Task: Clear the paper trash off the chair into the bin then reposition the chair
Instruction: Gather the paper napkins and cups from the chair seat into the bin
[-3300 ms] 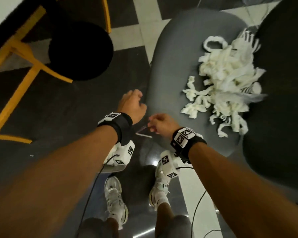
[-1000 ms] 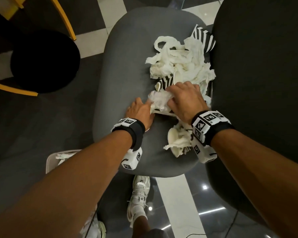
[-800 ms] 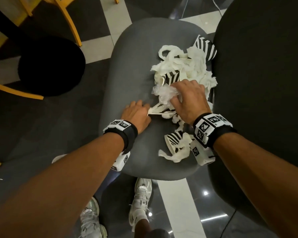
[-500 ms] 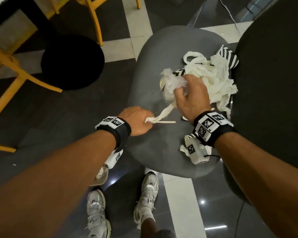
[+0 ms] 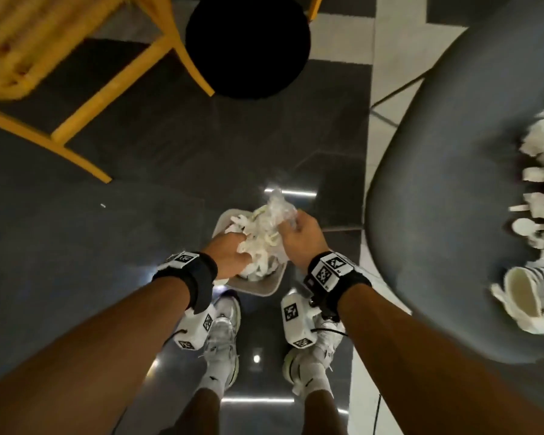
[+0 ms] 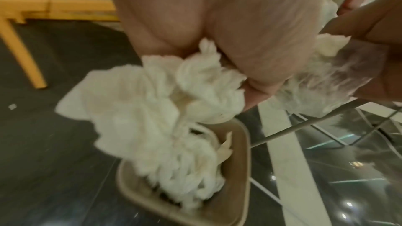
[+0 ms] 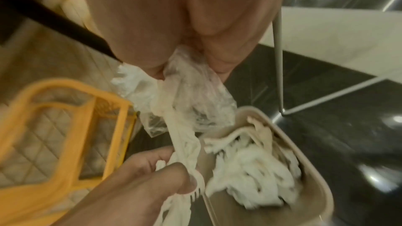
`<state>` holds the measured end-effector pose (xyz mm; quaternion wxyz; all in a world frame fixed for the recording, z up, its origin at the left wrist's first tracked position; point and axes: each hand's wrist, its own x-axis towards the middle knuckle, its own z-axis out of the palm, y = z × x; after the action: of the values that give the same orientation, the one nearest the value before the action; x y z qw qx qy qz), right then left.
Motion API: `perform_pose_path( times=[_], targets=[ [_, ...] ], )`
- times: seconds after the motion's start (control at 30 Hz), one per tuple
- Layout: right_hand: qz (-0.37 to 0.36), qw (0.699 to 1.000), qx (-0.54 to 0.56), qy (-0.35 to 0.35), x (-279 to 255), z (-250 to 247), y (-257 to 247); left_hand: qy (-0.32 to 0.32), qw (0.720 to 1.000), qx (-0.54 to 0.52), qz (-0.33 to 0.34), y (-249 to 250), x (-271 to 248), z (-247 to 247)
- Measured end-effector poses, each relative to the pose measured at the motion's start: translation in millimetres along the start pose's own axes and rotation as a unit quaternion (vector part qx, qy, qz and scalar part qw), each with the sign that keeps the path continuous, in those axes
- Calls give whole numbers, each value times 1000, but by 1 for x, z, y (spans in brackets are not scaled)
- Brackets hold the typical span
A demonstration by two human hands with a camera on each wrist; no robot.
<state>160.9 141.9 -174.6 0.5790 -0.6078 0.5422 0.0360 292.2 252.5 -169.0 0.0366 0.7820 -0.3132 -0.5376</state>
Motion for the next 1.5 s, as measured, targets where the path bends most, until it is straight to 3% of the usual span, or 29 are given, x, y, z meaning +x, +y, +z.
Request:
perform_pose_path(
  times=[0.17, 0.37, 0.47, 0.57, 0.67, 0.73, 0.83, 1.03, 1.17, 1.27, 1.4, 1.5],
  targets=[
    [55, 994, -80, -52, 38, 91, 47, 70, 995, -48, -50, -97, 54, 38],
    [117, 984, -137, -13, 88, 128, 99, 185, 978, -88, -34, -105, 116, 71],
    [132, 960, -239, -70, 105, 130, 113, 157, 984, -80, -38, -97, 139, 95],
    [75, 903, -387, -170, 109, 129, 119, 43, 998, -10, -52, -88, 151, 110],
    [38, 862, -465, -197, 101, 121, 116, -9, 996, -3, -84, -86, 149, 102],
    [21, 883, -430, -186, 90, 108, 102, 6, 997, -14, -72, -75, 137, 89],
    [54, 928, -336, -155, 74, 82, 73, 39, 997, -48, -43, -45, 111, 57],
    [46, 948, -290, -127, 28, 30, 16, 48, 997, 25, -52, 6, 67, 2],
    [-2, 980, -172, -98, -18, -30, -16, 141, 989, 44, -9, 59, 41, -18],
    [-29, 997, -66, -19, -48, -95, -16, 202, 978, 21, 53, 116, 29, -17],
    [-67, 978, -87, 180, -72, -210, 21, 221, 952, 83, 193, 209, 23, 9],
    [-44, 935, -217, 278, -87, -290, 62, 187, 928, 138, 289, 282, 22, 44]
  ],
)
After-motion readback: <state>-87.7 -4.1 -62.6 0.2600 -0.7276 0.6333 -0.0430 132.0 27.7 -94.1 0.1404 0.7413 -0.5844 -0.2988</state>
